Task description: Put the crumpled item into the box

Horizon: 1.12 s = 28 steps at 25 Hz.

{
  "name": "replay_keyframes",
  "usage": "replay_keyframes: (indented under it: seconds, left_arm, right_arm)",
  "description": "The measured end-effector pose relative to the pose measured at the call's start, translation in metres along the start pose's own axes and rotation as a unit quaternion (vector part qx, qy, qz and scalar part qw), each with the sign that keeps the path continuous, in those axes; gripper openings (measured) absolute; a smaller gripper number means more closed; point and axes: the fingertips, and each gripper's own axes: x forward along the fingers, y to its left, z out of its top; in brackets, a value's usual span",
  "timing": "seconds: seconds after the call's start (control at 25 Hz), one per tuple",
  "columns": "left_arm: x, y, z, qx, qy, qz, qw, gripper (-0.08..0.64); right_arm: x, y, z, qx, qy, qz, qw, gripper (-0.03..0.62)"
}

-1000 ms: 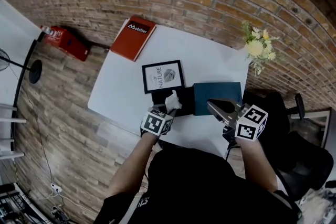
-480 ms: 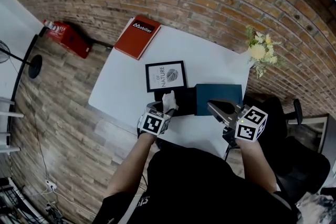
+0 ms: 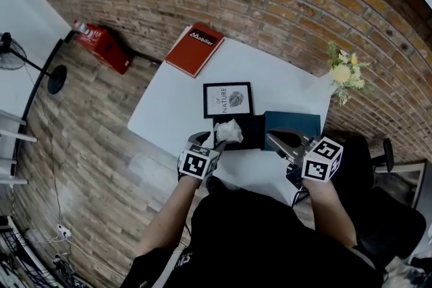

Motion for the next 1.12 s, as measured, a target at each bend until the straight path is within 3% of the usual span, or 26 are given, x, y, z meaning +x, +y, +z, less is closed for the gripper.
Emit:
replay_keyframes:
  seconds: [0.36,0.72,1.12]
  left_arm:
    - [-0.06,0.013,0.028,-0.003,-0.086,0.011,0.9962,0.22]
    - [-0.118,0.022,0.047,0.011,-0.166,0.001,0.9861,0.172]
    - [-0.179,0.048,0.064,0.007,-0.228,0.045,0.9726,0.14]
  right_arm:
    - [0.023,0.029,-0.003,-0.005,-0.004,0.011,1.0,0.0]
    - [0.046,0.06,0.002,-0.031,-0.016,0.004,0.999,0.0]
    - [0.069,0.086,0.025,-0.064,-0.035,0.015,0.997,0.0]
